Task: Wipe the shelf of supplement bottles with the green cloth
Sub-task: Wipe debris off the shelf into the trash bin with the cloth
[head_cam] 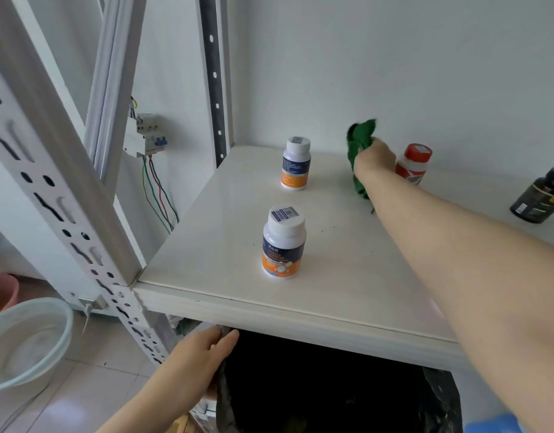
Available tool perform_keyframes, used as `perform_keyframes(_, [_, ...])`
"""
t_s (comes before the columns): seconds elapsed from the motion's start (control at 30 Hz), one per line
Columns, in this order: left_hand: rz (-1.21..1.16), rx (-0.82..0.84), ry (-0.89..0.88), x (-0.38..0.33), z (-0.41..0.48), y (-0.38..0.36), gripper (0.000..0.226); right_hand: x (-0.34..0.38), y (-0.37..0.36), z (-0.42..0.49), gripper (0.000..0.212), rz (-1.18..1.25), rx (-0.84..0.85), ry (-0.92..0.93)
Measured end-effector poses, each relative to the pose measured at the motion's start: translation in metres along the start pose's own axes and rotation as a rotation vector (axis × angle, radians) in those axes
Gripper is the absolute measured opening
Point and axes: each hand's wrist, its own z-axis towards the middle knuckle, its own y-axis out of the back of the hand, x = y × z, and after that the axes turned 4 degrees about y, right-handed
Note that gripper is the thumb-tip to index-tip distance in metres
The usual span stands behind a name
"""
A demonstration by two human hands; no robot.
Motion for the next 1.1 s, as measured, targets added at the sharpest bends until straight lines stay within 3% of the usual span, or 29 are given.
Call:
perform_keyframes(0.07, [0.04,-0.013,-0.02,0.002,0.002,-0.001,0.044,-0.009,-0.013,0.001,0.035,-0.121,0.224,-0.002])
perform_keyframes(0.13, [0.049,-0.008,-0.018,0.003,0.003,-0.001,0.044,-0.015,-0.02,-0.001,0.037,-0.177,0.322,0.005])
perform_keyframes(0.43, [-0.137,0.09,0.067,-0.005,-0.002,0.0,0.037,-0.033,0.001,-0.066,0.014,-0.02,0.373,0.149])
perform_keyframes(0.67, [-0.16,0.08,0.063,-0.016,-0.009,0.0,0.027,-0.044,0.02,-0.119,0.027,0.127,0.341,0.153])
perform_keyframes(0.8, [-0.156,0.092,0.06,-0.02,-0.013,0.001,0.031,-0.024,0.022,-0.096,0.032,0.297,0.185,0.064])
perform_keyframes(0.97, [-0.148,0.109,0.073,-0.019,-0.021,0.0,0.034,-0.015,-0.002,-0.097,0.029,0.121,0.505,0.177])
perform_keyframes(1.1, [-0.148,0.113,0.064,-0.016,-0.024,-0.001,0.033,-0.021,0.002,-0.106,0.024,0.116,0.593,0.263])
